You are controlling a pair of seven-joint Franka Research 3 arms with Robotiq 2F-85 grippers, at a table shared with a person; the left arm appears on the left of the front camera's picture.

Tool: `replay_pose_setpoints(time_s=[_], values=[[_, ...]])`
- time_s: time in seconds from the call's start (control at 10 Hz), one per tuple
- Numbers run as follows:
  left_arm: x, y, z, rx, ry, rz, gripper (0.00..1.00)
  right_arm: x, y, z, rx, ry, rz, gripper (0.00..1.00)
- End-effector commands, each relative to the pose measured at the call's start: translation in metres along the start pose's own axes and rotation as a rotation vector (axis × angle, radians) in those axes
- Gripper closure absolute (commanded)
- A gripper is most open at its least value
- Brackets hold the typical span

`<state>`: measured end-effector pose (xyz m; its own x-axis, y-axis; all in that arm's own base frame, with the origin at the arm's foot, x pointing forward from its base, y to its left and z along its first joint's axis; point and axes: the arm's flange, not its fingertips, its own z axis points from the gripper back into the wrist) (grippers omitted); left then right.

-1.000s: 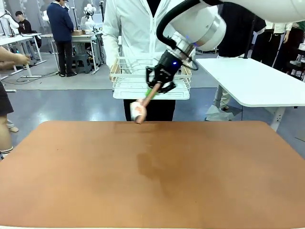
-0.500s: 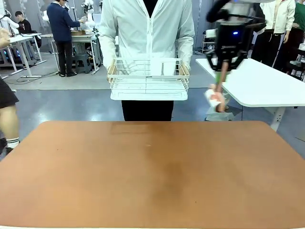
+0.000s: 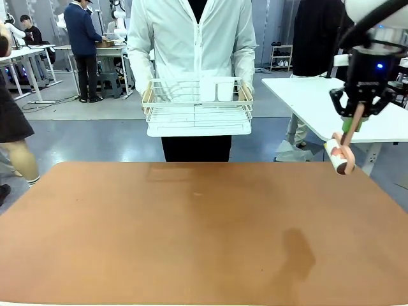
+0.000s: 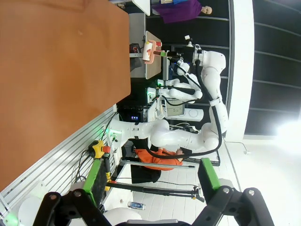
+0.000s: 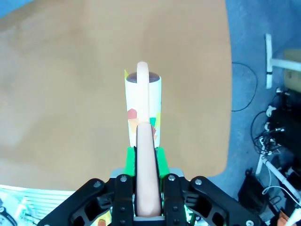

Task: Clean the table.
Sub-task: Clean the table with the Lint Roller when the human lifts the Dish drying rack.

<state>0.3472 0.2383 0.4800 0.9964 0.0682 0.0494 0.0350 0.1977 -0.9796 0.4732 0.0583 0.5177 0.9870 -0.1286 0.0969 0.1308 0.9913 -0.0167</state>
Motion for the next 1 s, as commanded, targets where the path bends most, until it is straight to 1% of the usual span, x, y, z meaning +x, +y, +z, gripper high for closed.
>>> replay_pose_setpoints(time_s=[0.0,0.1,0.2,0.9], values=[[-0.0028,-0.0015,0.0013,-0.009,0.0,-0.005,0.0,-0.0164,-0.0087,-0.0053,0.052,-0.065,0.038,0.79],[-0.0028,-0.0015,0.0013,-0.009,0.0,-0.005,0.0,-0.0112,-0.0045,-0.0077,0.074,-0.082,0.046,0.79],[-0.0028,-0.0015,0.0013,-0.009,0.0,-0.005,0.0,-0.008,-0.0094,-0.0037,0.011,-0.02,-0.003,0.79],[-0.0028,-0.0015,0.0013,-0.009,0.0,-0.005,0.0,-0.008,-0.0094,-0.0037,0.011,-0.02,-0.003,0.79]])
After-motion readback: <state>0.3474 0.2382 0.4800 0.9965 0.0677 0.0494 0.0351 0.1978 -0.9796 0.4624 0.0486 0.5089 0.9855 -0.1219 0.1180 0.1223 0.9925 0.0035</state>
